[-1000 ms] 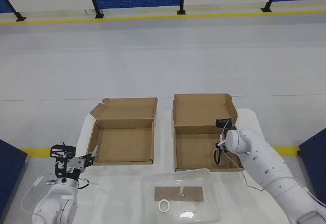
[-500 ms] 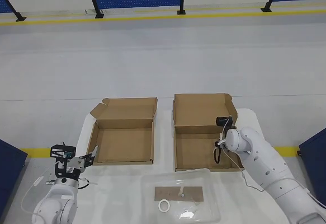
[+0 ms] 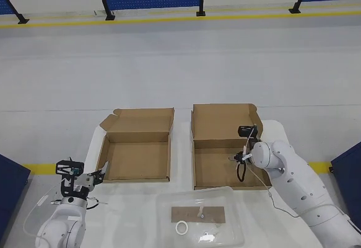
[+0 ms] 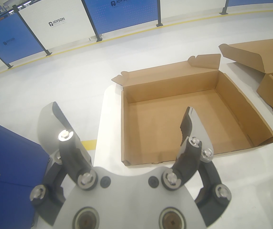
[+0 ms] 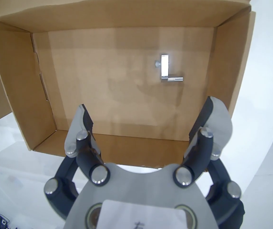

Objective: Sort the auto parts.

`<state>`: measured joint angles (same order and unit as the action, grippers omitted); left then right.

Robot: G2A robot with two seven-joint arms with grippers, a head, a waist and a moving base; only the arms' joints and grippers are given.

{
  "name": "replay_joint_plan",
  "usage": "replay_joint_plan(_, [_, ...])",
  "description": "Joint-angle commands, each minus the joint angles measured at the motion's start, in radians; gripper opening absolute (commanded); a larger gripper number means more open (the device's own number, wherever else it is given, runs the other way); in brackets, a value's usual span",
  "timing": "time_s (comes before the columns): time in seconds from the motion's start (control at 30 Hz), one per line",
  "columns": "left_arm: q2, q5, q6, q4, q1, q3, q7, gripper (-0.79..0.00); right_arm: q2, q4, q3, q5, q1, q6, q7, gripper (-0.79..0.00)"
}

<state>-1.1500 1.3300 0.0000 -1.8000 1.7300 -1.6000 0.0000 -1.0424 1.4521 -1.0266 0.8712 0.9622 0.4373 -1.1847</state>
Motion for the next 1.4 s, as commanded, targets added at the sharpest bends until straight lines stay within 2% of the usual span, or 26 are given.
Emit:
replay_joint_plan(0.0, [0.000,0.000,0.000,0.000,0.000,0.000,0.000,0.000,0.000,0.000,0.000,0.000,0.000,0.000,0.000,0.000])
replay_joint_plan(0.13, [0.000,0.000,0.000,0.000,0.000,0.000,0.000,0.000,0.002,0.042,-0.015,0.001,0.011,-0.032,0.035,0.000])
replay_joint_plan(0.27, [0.000,0.000,0.000,0.000,0.000,0.000,0.000,0.000,0.020,0.156,-0.059,0.045,0.032,-0.132,0.008,0.000])
replay_joint_plan(0.47, [0.000,0.000,0.000,0.000,0.000,0.000,0.000,0.000,0.042,0.354,-0.061,0.089,0.067,-0.392,-0.156,0.000])
replay_joint_plan(0.77, [0.000,0.000,0.000,0.000,0.000,0.000,0.000,0.000,0.043,0.358,-0.063,0.089,0.069,-0.392,-0.161,0.000])
replay_joint_plan(0.83, [0.000,0.000,0.000,0.000,0.000,0.000,0.000,0.000,0.042,0.376,-0.051,0.084,0.077,-0.426,-0.144,0.000])
replay_joint_plan(0.97, [0.000,0.000,0.000,0.000,0.000,0.000,0.000,0.000,0.044,0.404,-0.055,-0.062,0.072,-0.597,-0.179,0.000])
replay_joint_plan(1.17, [0.000,0.000,0.000,0.000,0.000,0.000,0.000,0.000,0.050,0.435,-0.044,-0.221,0.036,-0.741,-0.323,0.000])
replay_joint_plan(1.37, [0.000,0.000,0.000,0.000,0.000,0.000,0.000,0.000,0.065,0.466,0.078,-0.235,-0.004,-0.722,-0.351,0.000])
